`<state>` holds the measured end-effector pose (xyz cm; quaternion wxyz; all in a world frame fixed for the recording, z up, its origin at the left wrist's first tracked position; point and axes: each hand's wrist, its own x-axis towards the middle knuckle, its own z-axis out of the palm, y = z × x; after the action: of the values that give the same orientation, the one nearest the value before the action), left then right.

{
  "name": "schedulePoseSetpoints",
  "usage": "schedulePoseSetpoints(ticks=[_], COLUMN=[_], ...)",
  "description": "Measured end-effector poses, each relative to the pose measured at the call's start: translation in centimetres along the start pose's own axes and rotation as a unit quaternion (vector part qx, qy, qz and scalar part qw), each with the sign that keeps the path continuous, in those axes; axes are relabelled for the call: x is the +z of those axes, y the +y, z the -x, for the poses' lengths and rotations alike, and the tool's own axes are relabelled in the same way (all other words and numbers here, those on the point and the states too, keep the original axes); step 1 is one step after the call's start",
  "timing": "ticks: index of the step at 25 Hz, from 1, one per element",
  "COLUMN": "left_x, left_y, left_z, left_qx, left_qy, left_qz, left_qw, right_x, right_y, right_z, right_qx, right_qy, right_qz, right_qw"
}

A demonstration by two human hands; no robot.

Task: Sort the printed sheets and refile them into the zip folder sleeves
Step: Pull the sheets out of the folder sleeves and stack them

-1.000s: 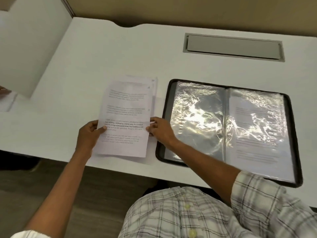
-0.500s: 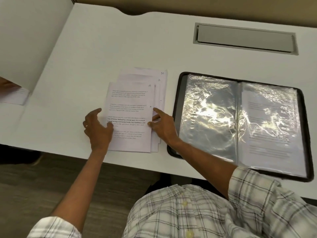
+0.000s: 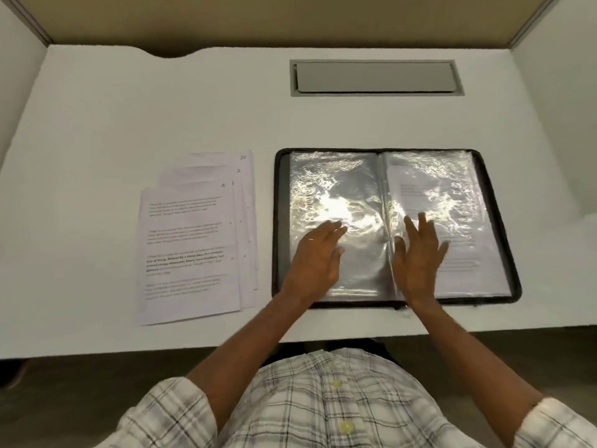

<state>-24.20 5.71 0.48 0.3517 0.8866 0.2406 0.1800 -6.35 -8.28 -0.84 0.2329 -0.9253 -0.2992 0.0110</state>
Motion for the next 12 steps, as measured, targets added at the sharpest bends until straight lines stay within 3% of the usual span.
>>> schedulePoseSetpoints(ticks=[3,6,9,12], left_x=[3.8,6.1,7.0,7.1], left_y=[1.7,1.9,1.6,1.6], left_z=[-2.4,-3.0,-2.6,-2.8], left_qx=[0.036,0.016,0.003,-0.026], left_qy=[-0.049,-0.099,-0.127,-0.103], left_qz=[-0.048,-0.137,-0.189,-0.127], left_qw=[0.997,0.985,0.974,0.986], right_x=[-1.4,-2.1,-3.1,-5.3], right_y=[7.0,9.4,8.5,6.0], right_z=[0.4,0.4,0.0,-0.2], right_qx=[0.107,0.108,0.038,0.025], right_qy=[-0.021,-0.058,-0.034,0.002], right_qz=[0.091,0.077,-0.021,-0.221], right_qw=[0.990,0.990,0.998,0.975])
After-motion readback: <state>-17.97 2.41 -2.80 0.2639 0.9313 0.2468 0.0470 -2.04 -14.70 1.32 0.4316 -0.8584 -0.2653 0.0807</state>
